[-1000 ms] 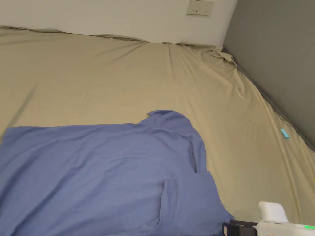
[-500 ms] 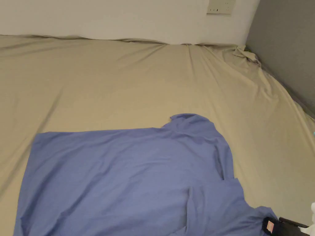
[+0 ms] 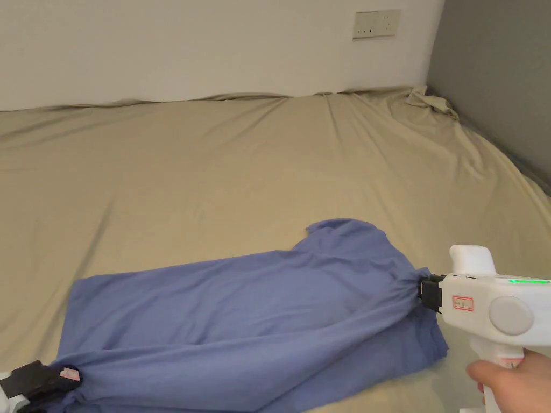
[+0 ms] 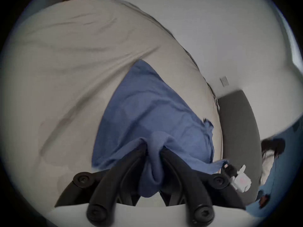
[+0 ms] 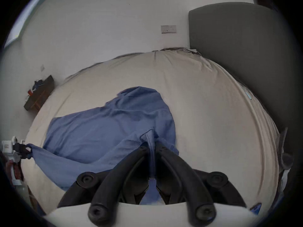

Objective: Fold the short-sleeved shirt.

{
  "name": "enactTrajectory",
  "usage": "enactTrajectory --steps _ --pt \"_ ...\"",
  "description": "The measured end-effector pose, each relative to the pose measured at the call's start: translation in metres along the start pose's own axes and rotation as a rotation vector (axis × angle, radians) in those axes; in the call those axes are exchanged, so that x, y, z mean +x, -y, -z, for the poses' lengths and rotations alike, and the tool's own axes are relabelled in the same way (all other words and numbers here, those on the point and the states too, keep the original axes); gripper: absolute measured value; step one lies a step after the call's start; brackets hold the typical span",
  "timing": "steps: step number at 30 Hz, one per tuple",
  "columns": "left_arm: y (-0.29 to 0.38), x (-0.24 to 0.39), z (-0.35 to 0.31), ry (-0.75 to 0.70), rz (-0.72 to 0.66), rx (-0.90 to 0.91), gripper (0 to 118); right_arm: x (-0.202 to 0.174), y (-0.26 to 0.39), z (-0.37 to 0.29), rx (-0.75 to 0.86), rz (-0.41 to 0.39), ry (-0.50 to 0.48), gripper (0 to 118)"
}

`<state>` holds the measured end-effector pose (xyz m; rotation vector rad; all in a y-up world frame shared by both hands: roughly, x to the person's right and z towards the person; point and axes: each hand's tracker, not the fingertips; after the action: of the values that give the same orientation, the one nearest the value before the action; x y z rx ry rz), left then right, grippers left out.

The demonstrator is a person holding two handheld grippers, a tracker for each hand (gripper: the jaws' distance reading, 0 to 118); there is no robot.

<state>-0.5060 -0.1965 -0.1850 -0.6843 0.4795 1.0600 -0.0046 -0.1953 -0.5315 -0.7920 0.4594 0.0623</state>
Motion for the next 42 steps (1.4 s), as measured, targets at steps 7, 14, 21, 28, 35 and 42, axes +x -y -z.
enactTrajectory --steps 7,14,21,28,35,42 --pt "-0.022 -0.006 0.066 -0.142 0.006 -0.028 11 -0.003 -0.003 0.072 -0.118 -0.025 0.078 7" --pt "-0.021 -0.002 0.081 -0.171 0.039 -0.036 11 -0.011 -0.001 0.099 -0.195 -0.096 0.113 7" --pt "-0.007 0.04 0.009 -0.152 0.221 0.184 91 0.0 -0.046 0.015 -0.002 0.082 0.029 118" --pt "0.06 0.034 -0.055 -0.11 0.335 0.129 106 -0.015 0.014 -0.101 0.025 0.08 -0.139 96" --pt "0.122 0.016 -0.043 -0.269 0.474 0.048 0 -0.063 0.108 -0.137 -0.086 -0.125 -0.103 3" --pt "0.086 0.023 -0.013 -0.428 0.574 0.198 109 -0.083 0.105 -0.142 -0.062 -0.179 -0.111 3"
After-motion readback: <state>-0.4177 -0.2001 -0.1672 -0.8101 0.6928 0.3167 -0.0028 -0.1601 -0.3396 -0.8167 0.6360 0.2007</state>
